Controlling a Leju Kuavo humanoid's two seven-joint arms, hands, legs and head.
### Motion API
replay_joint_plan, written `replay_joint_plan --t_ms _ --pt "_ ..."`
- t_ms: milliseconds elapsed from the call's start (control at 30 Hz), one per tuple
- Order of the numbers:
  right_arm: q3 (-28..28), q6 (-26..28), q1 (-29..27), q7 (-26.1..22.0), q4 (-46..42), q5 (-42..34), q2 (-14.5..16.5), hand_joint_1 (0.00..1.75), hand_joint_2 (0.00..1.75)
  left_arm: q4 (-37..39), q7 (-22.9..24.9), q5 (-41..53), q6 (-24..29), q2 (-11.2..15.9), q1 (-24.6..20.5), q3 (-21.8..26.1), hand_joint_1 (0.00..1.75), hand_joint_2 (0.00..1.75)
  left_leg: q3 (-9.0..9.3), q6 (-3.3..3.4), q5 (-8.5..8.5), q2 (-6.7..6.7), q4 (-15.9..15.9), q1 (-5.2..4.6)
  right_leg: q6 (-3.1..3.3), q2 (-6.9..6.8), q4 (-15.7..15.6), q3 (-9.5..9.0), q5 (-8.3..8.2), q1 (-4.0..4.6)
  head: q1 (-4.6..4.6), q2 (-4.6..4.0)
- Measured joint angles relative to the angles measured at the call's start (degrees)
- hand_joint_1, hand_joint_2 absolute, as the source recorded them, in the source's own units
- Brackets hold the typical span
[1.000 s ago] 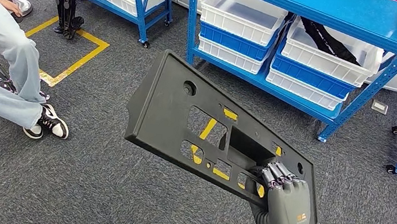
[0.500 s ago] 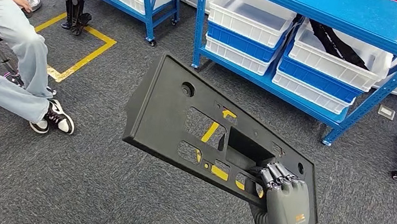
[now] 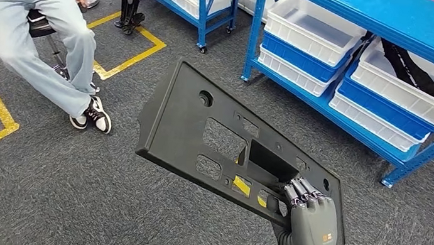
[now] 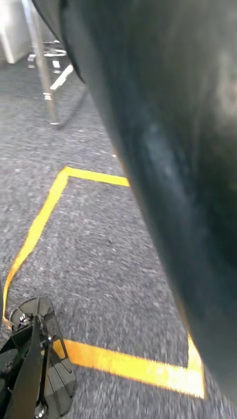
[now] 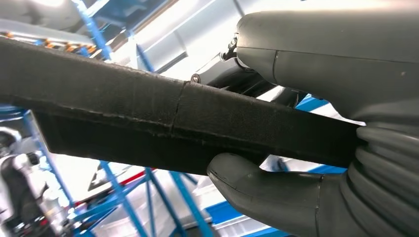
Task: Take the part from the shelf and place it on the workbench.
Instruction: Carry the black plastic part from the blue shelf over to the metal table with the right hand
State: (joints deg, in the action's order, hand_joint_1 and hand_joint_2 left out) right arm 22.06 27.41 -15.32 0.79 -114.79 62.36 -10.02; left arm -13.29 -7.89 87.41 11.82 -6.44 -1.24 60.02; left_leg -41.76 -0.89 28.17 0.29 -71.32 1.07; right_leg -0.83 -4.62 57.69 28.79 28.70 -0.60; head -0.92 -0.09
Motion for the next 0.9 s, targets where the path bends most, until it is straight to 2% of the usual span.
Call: replay_joint_plan --t_ms 67,100,133,200,233,267,300,333,367,400,433,467,500,533,567,600,633,667,700,733,767,800,833,867,900 --pt "0.0 0.0 0.0 0.0 0.0 0.0 0.0 1.75 1.75 0.0 0.0 0.0 0.0 0.0 -0.1 0.0 0.00 0.00 4.43 0.82 -2.69 2.40 7.6 -0.62 -0.07 -1.34 0.1 -0.27 0.38 0.37 0.01 0.00" --pt "0.0 0.0 0.0 0.0 0.0 0.0 0.0 1.75 1.75 0.0 0.0 0.0 0.0 0.0 -0.1 0.0 0.00 0.00 5.80 1.10 -3.25 3.42 10.1 -0.99 -0.26 -1.93 0.1 -0.37 0.59 0.58 0.06 0.00" --pt "0.0 0.0 0.0 0.0 0.0 0.0 0.0 1.75 1.75 0.0 0.0 0.0 0.0 0.1 -0.2 0.0 0.00 0.00 6.36 1.26 -3.29 3.95 11.3 -1.34 -0.49 -2.51 0.1 -0.44 0.76 0.76 0.08 0.00" --pt "0.0 0.0 0.1 0.0 0.0 0.0 0.0 1.75 1.75 0.0 0.0 0.1 0.0 0.1 -0.2 0.0 0.00 0.00 6.14 1.53 -3.26 2.74 11.7 -1.64 -0.98 -3.70 -0.1 -0.72 0.97 0.89 0.13 0.00" --pt "0.0 0.0 0.1 0.0 0.0 0.0 0.0 1.75 1.75 0.0 0.0 0.1 0.0 0.0 -0.2 0.0 0.00 0.00 6.12 1.78 -3.42 1.96 12.0 -1.57 -1.20 -3.31 0.1 -0.68 1.22 0.82 0.14 0.00" --pt "0.0 0.0 0.1 0.0 0.0 0.0 0.0 1.75 1.75 0.0 0.0 0.1 0.0 0.0 -0.2 0.0 0.00 0.00 6.15 2.12 -3.63 1.22 12.2 -1.41 -1.33 -2.00 1.1 -0.26 1.87 0.73 0.18 0.00" --pt "0.0 0.0 0.1 0.0 0.0 0.0 0.0 1.75 1.75 0.0 0.0 0.1 0.0 0.0 -0.2 0.0 0.00 0.00 6.20 2.45 -3.85 0.49 12.5 -1.19 -1.29 -0.08 3.3 0.79 3.01 0.64 0.27 0.00" --pt "0.0 0.1 0.0 0.0 0.0 0.0 0.0 1.75 1.75 0.0 0.0 0.2 0.0 0.0 -0.3 0.0 0.00 0.00 6.15 2.68 -4.00 -0.25 12.6 -1.05 -1.12 2.03 6.7 2.48 4.48 0.46 0.38 0.00" --pt "0.0 0.1 0.0 0.0 0.0 0.0 0.0 1.75 1.75 0.0 0.0 0.2 0.0 0.0 -0.4 0.0 0.00 0.00 6.02 2.85 -4.10 -1.08 12.6 -1.00 -0.95 3.39 10.7 4.56 5.99 0.38 0.44 0.00" --pt "-0.1 0.1 -0.1 0.0 0.0 0.0 -0.1 1.75 1.75 0.0 0.0 0.2 0.0 0.0 -0.5 0.0 0.00 0.00 5.92 2.92 -4.15 -1.96 12.6 -0.99 -0.97 4.01 14.3 6.54 7.03 0.32 0.49 0.00" --pt "0.0 0.1 -0.1 0.0 0.1 0.0 -0.1 1.75 1.75 0.0 0.0 0.2 0.0 0.0 -0.5 0.0 0.00 0.00 5.87 2.92 -4.19 -2.85 12.6 -0.98 -1.23 4.22 16.4 7.86 7.27 0.25 0.50 0.00" --pt "-0.1 0.1 -0.1 0.0 0.1 0.0 -0.1 1.75 1.75 0.0 0.0 0.2 0.0 0.0 -0.5 0.0 0.00 0.00 5.87 2.87 -4.24 -3.78 12.6 -0.95 -1.75 4.38 16.1 8.14 6.50 0.14 0.50 0.00" --pt "-0.1 0.1 -0.1 0.0 0.1 0.0 -0.1 1.75 1.75 0.0 0.0 0.3 0.0 0.0 -0.5 0.0 0.00 0.00 5.89 2.76 -4.32 -4.67 12.6 -0.90 -2.36 4.65 13.6 7.32 4.95 0.00 0.50 0.00" --pt "-0.1 0.1 0.0 0.0 0.1 0.0 -0.1 1.75 1.75 0.0 0.0 0.3 0.0 0.0 -0.5 0.0 0.00 0.00 5.89 2.60 -4.42 -5.53 12.5 -0.84 -2.96 5.52 9.5 5.75 3.02 -0.22 0.53 0.00" --pt "-0.1 0.1 0.0 0.0 0.1 0.0 -0.1 1.75 1.75 0.0 0.0 0.4 0.0 -0.1 -0.5 0.0 0.00 0.00 5.83 2.35 -4.52 -6.37 12.4 -0.89 -3.25 6.92 5.4 4.13 1.35 -0.41 0.57 0.00" --pt "-0.1 0.1 0.0 0.0 0.1 -0.1 -0.1 1.75 1.75 0.0 0.0 0.5 0.0 -0.1 -0.5 0.0 0.00 0.00 5.70 2.07 -4.63 -7.05 12.4 -0.96 -3.16 7.96 2.5 2.98 0.23 -0.53 0.60 0.00" --pt "-0.1 0.1 0.0 0.0 0.1 -0.1 -0.1 1.75 1.75 0.0 0.0 0.6 0.0 -0.1 -0.5 0.0 0.00 0.00 5.54 1.75 -4.76 -7.63 12.4 -1.02 -2.81 8.76 0.8 2.38 -0.33 -0.55 0.61 0.00" --pt "-0.1 0.1 0.0 0.0 0.1 -0.1 -0.1 1.75 1.75 0.0 0.0 0.6 0.0 -0.1 -0.4 0.0 0.00 0.00 5.37 1.37 -4.94 -8.20 12.5 -1.03 -2.27 8.78 0.3 2.15 -0.50 -0.41 0.63 0.00" --pt "-0.1 0.1 0.0 0.0 0.1 -0.1 -0.1 1.75 1.75 0.0 0.0 0.6 0.0 -0.1 -0.2 0.0 0.00 0.00 5.19 0.99 -5.18 -8.77 12.7 -0.96 -1.76 8.04 0.2 2.02 -0.70 -0.38 0.62 0.00" --pt "-0.1 0.1 0.0 0.0 0.1 -0.1 -0.1 1.75 1.75 0.0 0.0 0.7 0.0 0.0 -0.1 0.1 0.00 0.00 4.99 0.71 -5.24 -8.44 12.6 -0.90 -1.29 7.37 0.1 1.81 -0.93 -0.47 0.60 0.00" --pt "-0.1 0.1 0.0 0.0 0.1 -0.1 -0.1 1.75 1.75 0.0 0.0 0.7 0.0 0.0 0.0 0.1 0.00 0.00 4.57 0.50 -4.77 -7.25 11.9 -0.87 -0.86 6.62 -0.1 1.56 -1.13 -0.59 0.52 0.00" --pt "-0.1 0.1 0.0 0.0 0.0 -0.1 -0.1 1.75 1.75 0.0 0.0 0.7 0.0 0.0 0.0 0.1 0.00 0.00 3.76 0.35 -3.65 -5.46 10.1 -0.82 -0.48 5.84 -0.3 1.43 -1.25 -0.75 0.37 0.00" --pt "-0.1 0.1 -0.1 0.0 0.0 -0.1 0.0 1.75 1.75 0.0 0.0 0.7 0.0 0.0 0.0 0.1 0.00 0.00 2.48 0.21 -1.87 -3.26 7.1 -0.69 -0.21 5.05 -0.3 1.30 -1.27 -0.79 0.24 0.00" --pt "-0.1 0.1 -0.2 0.0 0.0 -0.1 0.0 1.75 1.75 0.0 0.0 0.7 0.0 -0.1 -0.1 0.1 0.00 0.00 0.78 -0.04 0.16 -1.76 3.4 -0.52 -0.05 4.24 -0.3 1.21 -1.18 -0.69 0.15 0.00" --pt "-0.1 0.1 -0.2 0.0 0.0 -0.1 0.0 1.75 1.75 0.0 0.0 0.7 0.0 -0.1 -0.1 0.1 0.00 0.00 -0.88 -0.34 1.78 -1.00 -0.3 -0.31 0.04 3.39 -0.3 1.15 -1.11 -0.62 0.10 0.00"
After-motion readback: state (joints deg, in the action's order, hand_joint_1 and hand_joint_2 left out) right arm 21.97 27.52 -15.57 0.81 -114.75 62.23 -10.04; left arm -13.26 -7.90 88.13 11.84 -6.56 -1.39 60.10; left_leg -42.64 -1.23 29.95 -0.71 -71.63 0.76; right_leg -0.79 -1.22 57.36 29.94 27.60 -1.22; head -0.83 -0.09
